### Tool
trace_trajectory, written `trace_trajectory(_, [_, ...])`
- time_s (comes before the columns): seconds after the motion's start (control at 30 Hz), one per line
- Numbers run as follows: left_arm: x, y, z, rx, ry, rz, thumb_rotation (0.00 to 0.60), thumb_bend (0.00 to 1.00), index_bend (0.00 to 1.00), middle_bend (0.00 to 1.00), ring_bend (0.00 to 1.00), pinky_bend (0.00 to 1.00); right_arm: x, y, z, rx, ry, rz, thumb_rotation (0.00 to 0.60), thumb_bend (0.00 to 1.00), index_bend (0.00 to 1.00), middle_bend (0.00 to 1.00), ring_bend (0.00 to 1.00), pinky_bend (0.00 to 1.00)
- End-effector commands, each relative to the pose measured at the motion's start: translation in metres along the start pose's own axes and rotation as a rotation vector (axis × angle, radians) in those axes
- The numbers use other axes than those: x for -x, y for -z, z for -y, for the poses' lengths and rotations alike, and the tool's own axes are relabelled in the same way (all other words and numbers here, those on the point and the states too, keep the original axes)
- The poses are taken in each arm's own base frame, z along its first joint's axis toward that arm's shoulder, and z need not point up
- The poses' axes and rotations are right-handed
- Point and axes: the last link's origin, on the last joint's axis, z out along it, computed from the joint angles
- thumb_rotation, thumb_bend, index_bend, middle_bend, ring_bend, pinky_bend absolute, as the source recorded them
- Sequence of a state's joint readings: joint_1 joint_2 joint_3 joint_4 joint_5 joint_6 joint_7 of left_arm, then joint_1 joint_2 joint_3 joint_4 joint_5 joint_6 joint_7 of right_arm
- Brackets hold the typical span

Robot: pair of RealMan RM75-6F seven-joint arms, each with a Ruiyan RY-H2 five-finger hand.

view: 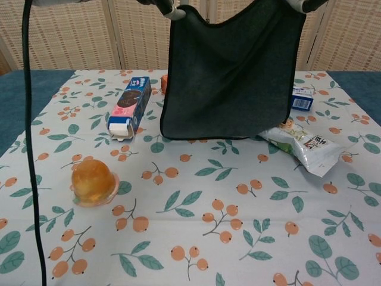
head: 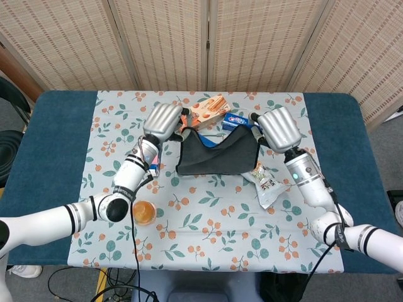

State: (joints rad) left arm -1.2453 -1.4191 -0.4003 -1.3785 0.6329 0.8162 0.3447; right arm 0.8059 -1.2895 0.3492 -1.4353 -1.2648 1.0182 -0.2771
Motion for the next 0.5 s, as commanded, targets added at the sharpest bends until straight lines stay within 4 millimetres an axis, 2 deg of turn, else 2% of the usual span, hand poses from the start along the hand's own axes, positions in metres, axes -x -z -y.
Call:
trace_trajectory(0.03, [0.001, -0.005, 0.006, -0.03, -0.029, -0.01, 0.6, 0.47, 0.62, 1.0, 0.96, 1.0, 0.002, -0.008, 0.003, 0.004, -0.007, 0.002, 0.6, 0.54, 0.76, 0.93, 0.92, 1.0])
trace_trajectory(0.5, [-0.01, -0.013, 0.04, -0.143, -0.065, -0.047, 0.6, 0.47, 0.63, 1.0, 0.96, 1.0, 0.014, -0.037, 0.019, 0.005, -0.025, 0.008, 0.6, 0.54, 0.76, 0.92, 0.92, 1.0])
